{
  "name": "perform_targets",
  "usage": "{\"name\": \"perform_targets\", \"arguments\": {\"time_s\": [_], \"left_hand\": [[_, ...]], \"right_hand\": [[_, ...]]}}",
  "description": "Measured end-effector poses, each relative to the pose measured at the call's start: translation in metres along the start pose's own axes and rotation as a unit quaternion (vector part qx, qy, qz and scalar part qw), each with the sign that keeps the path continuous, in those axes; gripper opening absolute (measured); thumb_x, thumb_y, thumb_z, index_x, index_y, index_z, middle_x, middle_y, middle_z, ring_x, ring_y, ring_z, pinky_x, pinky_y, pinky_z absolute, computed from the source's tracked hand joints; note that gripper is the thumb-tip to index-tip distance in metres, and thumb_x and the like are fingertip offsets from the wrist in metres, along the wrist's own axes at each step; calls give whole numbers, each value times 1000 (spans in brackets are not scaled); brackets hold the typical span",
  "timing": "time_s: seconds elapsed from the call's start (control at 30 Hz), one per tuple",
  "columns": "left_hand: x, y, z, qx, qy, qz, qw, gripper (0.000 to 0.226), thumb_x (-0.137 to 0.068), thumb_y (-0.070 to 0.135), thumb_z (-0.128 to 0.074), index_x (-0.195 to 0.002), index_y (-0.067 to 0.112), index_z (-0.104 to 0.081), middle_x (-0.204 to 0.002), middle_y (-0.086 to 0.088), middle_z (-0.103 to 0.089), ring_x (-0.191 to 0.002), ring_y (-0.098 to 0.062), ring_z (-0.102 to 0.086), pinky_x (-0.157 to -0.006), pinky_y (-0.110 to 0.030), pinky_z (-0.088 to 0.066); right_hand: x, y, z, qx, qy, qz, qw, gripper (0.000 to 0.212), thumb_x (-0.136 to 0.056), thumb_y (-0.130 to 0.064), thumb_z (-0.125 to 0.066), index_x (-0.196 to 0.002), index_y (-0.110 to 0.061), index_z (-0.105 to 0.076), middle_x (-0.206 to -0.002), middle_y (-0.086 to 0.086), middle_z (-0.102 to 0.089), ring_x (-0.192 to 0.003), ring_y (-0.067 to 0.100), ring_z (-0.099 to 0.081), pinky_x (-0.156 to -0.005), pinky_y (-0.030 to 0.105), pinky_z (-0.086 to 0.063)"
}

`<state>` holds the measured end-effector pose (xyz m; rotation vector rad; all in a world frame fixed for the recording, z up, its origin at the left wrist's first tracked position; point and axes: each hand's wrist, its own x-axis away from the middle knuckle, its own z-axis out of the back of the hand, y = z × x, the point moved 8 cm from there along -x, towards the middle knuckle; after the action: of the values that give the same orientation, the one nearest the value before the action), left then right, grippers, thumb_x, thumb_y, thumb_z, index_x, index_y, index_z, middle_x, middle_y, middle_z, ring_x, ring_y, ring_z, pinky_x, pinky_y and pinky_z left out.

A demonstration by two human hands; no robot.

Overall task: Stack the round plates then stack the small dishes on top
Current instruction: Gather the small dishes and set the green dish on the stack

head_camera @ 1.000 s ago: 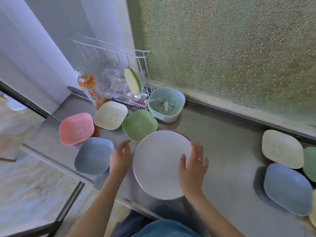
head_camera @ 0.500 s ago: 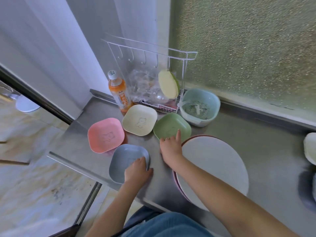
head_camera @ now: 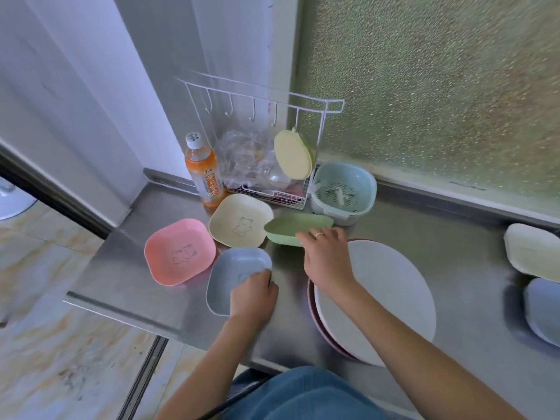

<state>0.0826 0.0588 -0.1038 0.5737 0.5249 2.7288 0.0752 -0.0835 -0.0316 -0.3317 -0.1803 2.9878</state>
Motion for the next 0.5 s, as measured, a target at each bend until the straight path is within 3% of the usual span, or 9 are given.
{"name": "perform_targets", "arguments": {"time_s": [0.1,0.23,0.37,0.5], "left_hand": [[-3,13,8,29,29,-21,999,26,-91,24,-40,-66,16,-35,-70,-7,-54,-63,-27,-48,-53,-30,-29],[-4,29,19,79,51,-36,995,31,-89,22,-45,-62,18,-29,-59,0,-43,-61,-27,-45,-49,-30,-27],[-2,44,26,107,76,-60,990,37,-90,20,-45,-60,19,-25,-53,2,-35,-55,-23,-37,-44,-28,-21],[2,60,26,127,85,-80,985,37,-90,19,-46,-60,18,-24,-52,1,-33,-54,-24,-35,-45,-29,-21]], "right_hand": [[30,20,28,-74,82,15,994,30,-72,-3,-58,-94,-22,-67,-81,-2,-65,-83,21,-56,-84,35,-34],[95,55,46,-95,151,-13,984,27,-80,-5,-50,-95,-13,-71,-88,4,-67,-91,18,-52,-98,36,-33],[153,80,36,-89,140,-61,984,38,-81,-1,-39,-97,-8,-73,-91,9,-69,-97,19,-54,-107,36,-30],[184,86,23,-58,76,-88,992,35,-82,-9,-40,-95,-12,-72,-94,3,-71,-97,15,-57,-112,35,-21]]}}
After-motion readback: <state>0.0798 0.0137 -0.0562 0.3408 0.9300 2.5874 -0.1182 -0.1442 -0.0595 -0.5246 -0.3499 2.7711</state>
